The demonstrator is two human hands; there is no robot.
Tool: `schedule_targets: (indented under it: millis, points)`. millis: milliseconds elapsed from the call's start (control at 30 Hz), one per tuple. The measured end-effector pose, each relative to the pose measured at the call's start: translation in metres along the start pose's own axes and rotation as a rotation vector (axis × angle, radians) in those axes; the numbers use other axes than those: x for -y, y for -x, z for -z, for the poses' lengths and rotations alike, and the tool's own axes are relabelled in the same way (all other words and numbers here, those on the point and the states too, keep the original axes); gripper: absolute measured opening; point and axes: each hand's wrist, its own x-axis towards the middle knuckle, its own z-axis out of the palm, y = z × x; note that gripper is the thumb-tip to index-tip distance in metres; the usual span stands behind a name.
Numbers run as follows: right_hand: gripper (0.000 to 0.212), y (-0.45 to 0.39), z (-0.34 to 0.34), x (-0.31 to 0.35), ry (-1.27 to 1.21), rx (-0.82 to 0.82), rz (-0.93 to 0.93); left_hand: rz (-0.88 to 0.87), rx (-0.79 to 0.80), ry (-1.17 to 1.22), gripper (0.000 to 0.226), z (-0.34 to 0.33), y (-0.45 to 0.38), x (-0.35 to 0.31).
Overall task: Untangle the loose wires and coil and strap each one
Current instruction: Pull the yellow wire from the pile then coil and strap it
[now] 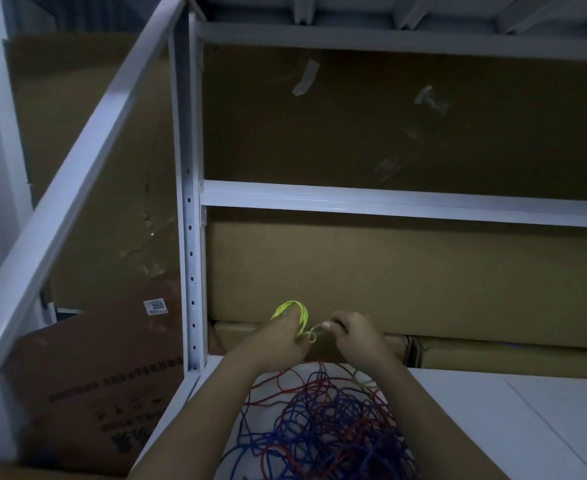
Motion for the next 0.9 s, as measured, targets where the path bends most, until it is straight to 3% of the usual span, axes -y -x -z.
schedule_targets:
  millis: [100, 167, 300, 400, 500, 700, 767, 900]
  points:
    - [0.023, 0.005, 0.009, -0.003, -0.007, 0.073, 0.046, -0.060, 0.027, 0.162, 0.018, -0.003, 0.006, 0.000]
    - [0.020, 0.010, 0.011, -0.005, 0.015, 0.035, 0.101, -0.072, -0.005, 0.371, 0.011, -0.004, 0.010, 0.000]
    - [0.017, 0.021, 0.003, 0.001, 0.104, -0.296, 0.116, -0.097, -0.065, 0.556, 0.003, -0.007, 0.011, -0.003]
    - [0.007, 0.034, -0.001, 0.017, -0.193, -0.477, 0.042, -0.110, -0.106, 0.620, 0.002, -0.008, 0.010, -0.009]
    - [0.025, 0.046, -0.004, 0.026, -0.511, -0.409, 0.043, -0.109, -0.140, 0.697, 0.003, -0.010, 0.010, -0.014]
    - [0.012, 0.056, -0.004, 0.034, -0.693, -0.290, -0.003, -0.083, -0.140, 0.805, 0.004, -0.007, 0.016, -0.021]
    - [0.015, 0.053, -0.001, 0.032, -0.684, -0.212, -0.043, -0.061, -0.145, 0.759, 0.002, -0.003, 0.018, -0.020]
    - [0.019, 0.048, 0.008, 0.028, -0.456, -0.070, -0.051, -0.028, -0.145, 0.439, 0.006, 0.000, 0.017, -0.015]
